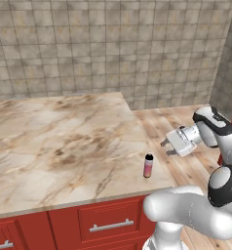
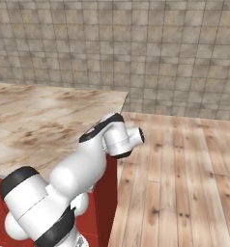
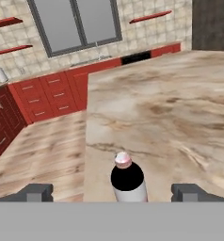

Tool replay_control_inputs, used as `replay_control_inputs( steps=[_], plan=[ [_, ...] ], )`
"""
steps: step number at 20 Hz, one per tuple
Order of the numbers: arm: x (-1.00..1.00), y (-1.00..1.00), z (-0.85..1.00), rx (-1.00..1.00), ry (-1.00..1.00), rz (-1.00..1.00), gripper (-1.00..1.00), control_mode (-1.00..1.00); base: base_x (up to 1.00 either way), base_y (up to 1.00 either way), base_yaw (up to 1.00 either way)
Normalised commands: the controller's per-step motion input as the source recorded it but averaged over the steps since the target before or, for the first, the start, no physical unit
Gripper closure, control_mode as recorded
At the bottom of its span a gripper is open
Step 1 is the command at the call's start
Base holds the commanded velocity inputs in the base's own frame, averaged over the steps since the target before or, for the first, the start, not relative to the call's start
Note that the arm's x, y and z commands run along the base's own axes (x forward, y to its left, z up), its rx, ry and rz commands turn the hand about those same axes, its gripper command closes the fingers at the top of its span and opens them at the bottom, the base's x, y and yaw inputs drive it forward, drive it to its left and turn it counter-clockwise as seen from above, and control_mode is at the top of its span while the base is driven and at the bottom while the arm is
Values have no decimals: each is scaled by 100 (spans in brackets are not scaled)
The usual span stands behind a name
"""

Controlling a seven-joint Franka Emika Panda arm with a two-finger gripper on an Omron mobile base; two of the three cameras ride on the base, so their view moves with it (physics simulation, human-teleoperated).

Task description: Pick the bottled drink from the counter and place it in the open cabinet.

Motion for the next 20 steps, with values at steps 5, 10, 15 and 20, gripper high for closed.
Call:
replay_control_inputs(
  steps=[5, 10, 15, 20],
  plan=[
    [5, 0, -64, 4, 0, 7, -100, -100, 0, 0, 0],
    [5, 0, -52, 4, 0, 3, -100, -100, 0, 0, 0],
    [0, 0, -24, 1, 0, 0, -100, -100, 0, 0, 0],
    [0, 1, -20, 0, 0, 0, -100, -100, 0, 0, 0]
  ],
)
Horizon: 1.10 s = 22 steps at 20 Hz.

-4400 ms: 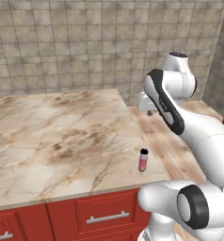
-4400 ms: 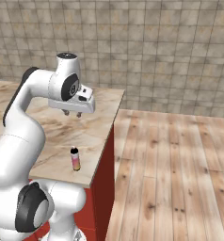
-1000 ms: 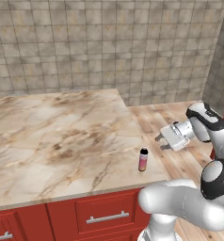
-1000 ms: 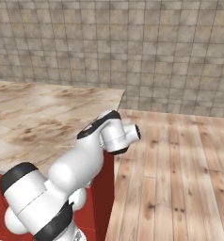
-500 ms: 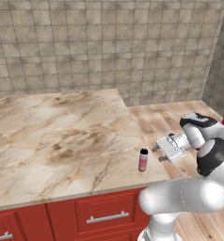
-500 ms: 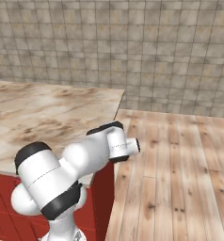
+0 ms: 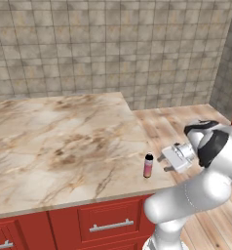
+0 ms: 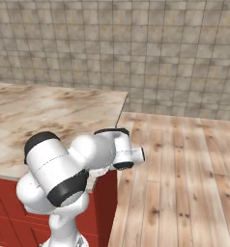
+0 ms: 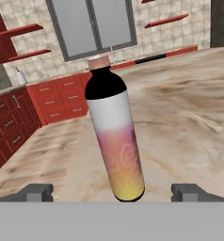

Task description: Pick the bottled drink from the counter and place it in the open cabinet.

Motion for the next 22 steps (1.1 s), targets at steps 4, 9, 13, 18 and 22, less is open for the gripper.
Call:
replay_control_inputs(
  steps=[4, 9, 13, 18, 22],
  plan=[
    [12, 19, -25, 0, 1, 0, -100, -100, 0, 0, 0],
    [5, 19, -15, 0, 0, 0, -100, -100, 0, 0, 0],
    [0, 16, -1, 0, 1, 0, -100, -100, 0, 0, 0],
    [0, 14, 0, 0, 1, 0, -100, -100, 0, 0, 0],
    [0, 23, 0, 0, 0, 0, -100, -100, 0, 0, 0]
  ],
)
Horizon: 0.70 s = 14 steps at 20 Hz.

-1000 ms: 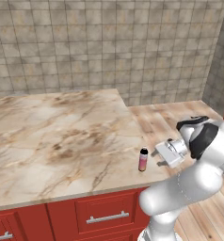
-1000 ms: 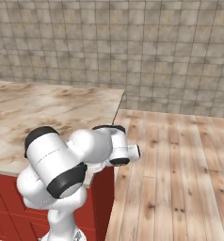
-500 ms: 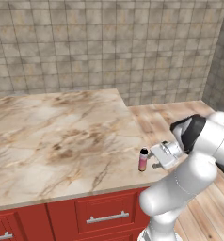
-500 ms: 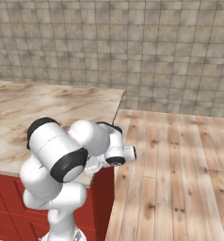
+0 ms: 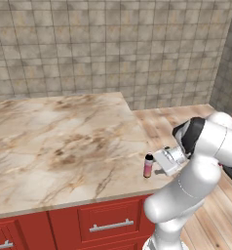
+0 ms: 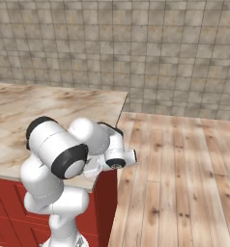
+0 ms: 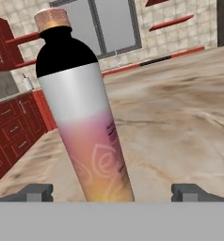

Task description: Pick the bottled drink from the counter and place it in the open cabinet.

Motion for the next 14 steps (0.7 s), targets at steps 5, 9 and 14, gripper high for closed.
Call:
replay_control_inputs(
  steps=[5, 9, 14],
  plan=[
    [-2, 23, 0, 0, 0, 0, -100, -100, 0, 0, 0],
    [0, 17, 0, 0, 0, 0, -100, -100, 0, 0, 0],
    [0, 11, 0, 0, 0, 0, -100, -100, 0, 0, 0]
  ],
)
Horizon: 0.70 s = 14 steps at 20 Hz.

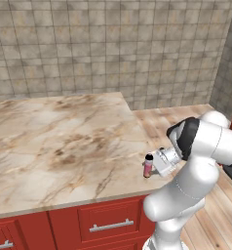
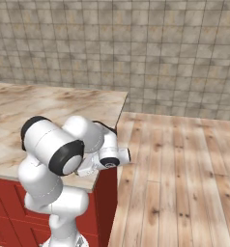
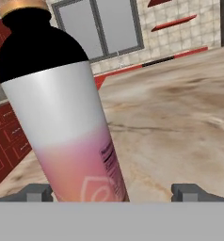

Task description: Pick the bottled drink from the counter and place it in the open cabinet.

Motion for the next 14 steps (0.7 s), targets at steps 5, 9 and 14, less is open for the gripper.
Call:
replay_control_inputs(
  steps=[5, 9, 14],
  plan=[
    [0, 0, 0, 0, 0, 0, -100, -100, 0, 0, 0],
    [0, 0, 0, 0, 0, 0, 100, -100, 0, 0, 0],
    [0, 0, 0, 0, 0, 0, 100, -100, 0, 0, 0]
  ],
)
